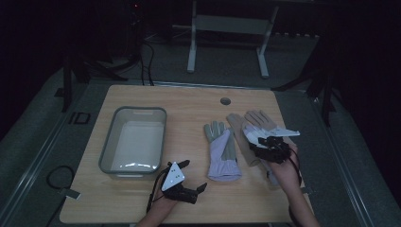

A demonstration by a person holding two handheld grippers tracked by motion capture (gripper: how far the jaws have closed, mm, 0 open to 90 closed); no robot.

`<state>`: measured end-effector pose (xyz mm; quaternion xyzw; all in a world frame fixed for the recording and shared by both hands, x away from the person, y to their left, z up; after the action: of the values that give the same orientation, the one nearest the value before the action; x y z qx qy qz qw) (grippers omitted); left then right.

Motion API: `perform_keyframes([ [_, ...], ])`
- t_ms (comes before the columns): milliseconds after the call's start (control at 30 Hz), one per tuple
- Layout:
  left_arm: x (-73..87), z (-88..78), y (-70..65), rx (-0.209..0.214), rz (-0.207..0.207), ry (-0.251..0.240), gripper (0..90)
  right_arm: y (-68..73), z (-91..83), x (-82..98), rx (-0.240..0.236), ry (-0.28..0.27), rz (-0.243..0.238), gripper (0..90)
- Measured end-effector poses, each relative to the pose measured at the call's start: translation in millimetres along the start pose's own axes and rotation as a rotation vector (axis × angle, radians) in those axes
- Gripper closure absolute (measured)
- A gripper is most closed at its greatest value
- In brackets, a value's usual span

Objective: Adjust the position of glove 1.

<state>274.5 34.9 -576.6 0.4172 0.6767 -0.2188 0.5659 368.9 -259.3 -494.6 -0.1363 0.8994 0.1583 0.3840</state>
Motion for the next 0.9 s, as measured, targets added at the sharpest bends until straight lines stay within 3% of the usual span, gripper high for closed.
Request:
perform_keyframes([
  [33,0.0,0.0,0.0,0.0,0.0,0.0,0.0,-11.9,-7.0,-0.7,0.012,0.001,-0.04,50.9],
  [100,0.0,0.0,-0.1,0.0,0.002,0.001,0.0,-23.4,-13.0,-0.8,0.014,0.014,-0.064,50.7],
  [167,0.0,0.0,-0.2,-0.001,0.003,0.001,0.0,-30.0,-15.8,-0.9,0.023,0.018,-0.069,50.8],
  [267,-0.1,0.1,-0.2,0.0,0.0,0.0,0.0,-57.2,-21.8,3.3,0.059,0.051,-0.069,52.0],
  [367,0.0,0.1,-0.2,0.0,0.001,0.001,0.0,-69.8,-19.5,10.0,0.057,0.079,-0.064,52.1],
  [500,0.0,0.1,-0.1,-0.001,0.001,0.001,0.0,-80.1,-13.4,18.1,0.056,0.117,-0.061,55.0],
  [567,0.0,0.1,-0.1,-0.001,0.0,0.001,0.0,-85.0,-7.5,24.2,0.049,0.159,-0.06,56.0],
  [600,0.0,0.0,0.0,-0.001,0.0,0.001,0.0,-89.5,0.2,30.0,0.046,0.197,-0.083,52.6],
  [800,0.0,0.1,0.0,-0.001,0.0,0.001,0.0,-96.7,12.5,34.5,0.017,0.22,-0.118,47.8],
  [900,-0.1,0.2,-0.1,0.0,-0.002,-0.001,0.0,-99.7,21.2,40.3,-0.025,0.221,-0.137,48.4],
])
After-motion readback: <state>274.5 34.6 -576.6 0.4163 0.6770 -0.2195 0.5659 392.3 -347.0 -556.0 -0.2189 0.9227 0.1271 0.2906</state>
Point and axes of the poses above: each handheld gripper's, and its own axes: z roughly forward along the jaws, x roughly out of its underside, y roughly to its left, the point moved 4 cm from there along z, roughly forward along the jaws, and after that the axes turned 14 degrees about z, right-handed, at the moved point
